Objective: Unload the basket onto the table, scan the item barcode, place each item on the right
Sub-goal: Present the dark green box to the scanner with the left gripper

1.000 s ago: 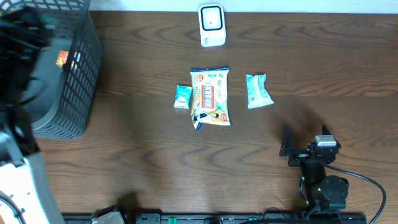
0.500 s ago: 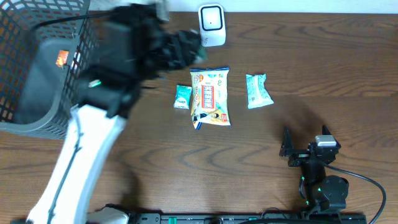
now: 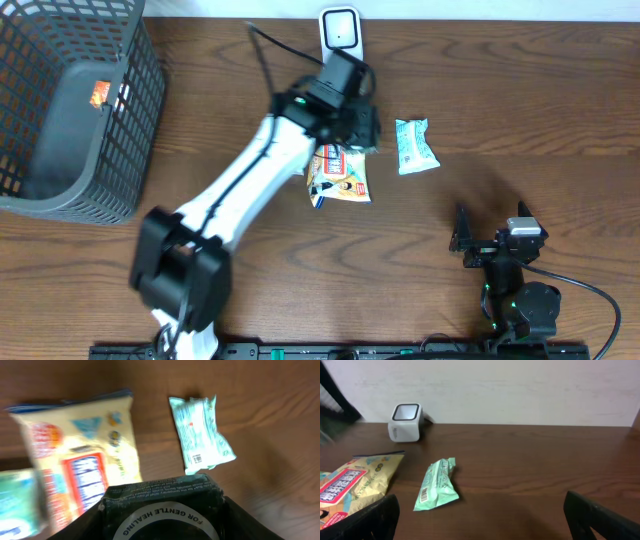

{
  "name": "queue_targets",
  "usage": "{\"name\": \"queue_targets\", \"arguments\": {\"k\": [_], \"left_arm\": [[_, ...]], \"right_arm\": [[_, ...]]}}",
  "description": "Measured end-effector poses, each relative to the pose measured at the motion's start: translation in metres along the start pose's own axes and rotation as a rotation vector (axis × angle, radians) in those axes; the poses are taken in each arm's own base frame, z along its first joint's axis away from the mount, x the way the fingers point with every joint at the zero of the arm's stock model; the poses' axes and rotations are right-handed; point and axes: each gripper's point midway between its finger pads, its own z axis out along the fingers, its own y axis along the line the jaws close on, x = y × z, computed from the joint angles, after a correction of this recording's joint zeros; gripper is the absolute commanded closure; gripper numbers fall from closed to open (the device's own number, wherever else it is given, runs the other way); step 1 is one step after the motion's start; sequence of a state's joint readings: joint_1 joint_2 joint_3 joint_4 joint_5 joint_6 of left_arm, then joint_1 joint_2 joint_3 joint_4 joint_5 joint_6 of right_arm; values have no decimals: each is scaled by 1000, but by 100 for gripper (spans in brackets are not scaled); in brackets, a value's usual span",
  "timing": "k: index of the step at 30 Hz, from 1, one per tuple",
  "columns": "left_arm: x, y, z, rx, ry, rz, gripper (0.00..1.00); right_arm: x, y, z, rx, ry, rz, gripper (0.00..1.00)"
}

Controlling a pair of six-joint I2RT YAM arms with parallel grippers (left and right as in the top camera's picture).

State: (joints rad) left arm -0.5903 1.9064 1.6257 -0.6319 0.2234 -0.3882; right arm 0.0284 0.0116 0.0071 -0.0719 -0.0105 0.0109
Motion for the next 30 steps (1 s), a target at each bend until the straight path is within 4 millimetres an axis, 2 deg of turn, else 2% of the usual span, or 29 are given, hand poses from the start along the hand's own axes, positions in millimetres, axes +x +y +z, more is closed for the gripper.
{"name": "queue_targets", "arguments": {"k": [7,13,16,17,19,23,30], "left_arm": [[30,-12,67,-4,82,32,60],[46,-5,103,-22,128,6,56],[48,-3,111,-26,132,-3,43],[49,-3,111,-26,132,-5,33],[47,-4,112,-22,127,-4,25],[44,-6,112,-14,113,-6,16],[36,-14,108,17,97,-2,15]], "right_arm": [[0,0,0,0,0,0,1],[0,0,0,0,0,0,1],[0,0,0,0,0,0,1],[0,0,0,0,0,0,1],[0,0,0,0,0,0,1],[0,0,0,0,0,0,1],[0,0,0,0,0,0,1]]}}
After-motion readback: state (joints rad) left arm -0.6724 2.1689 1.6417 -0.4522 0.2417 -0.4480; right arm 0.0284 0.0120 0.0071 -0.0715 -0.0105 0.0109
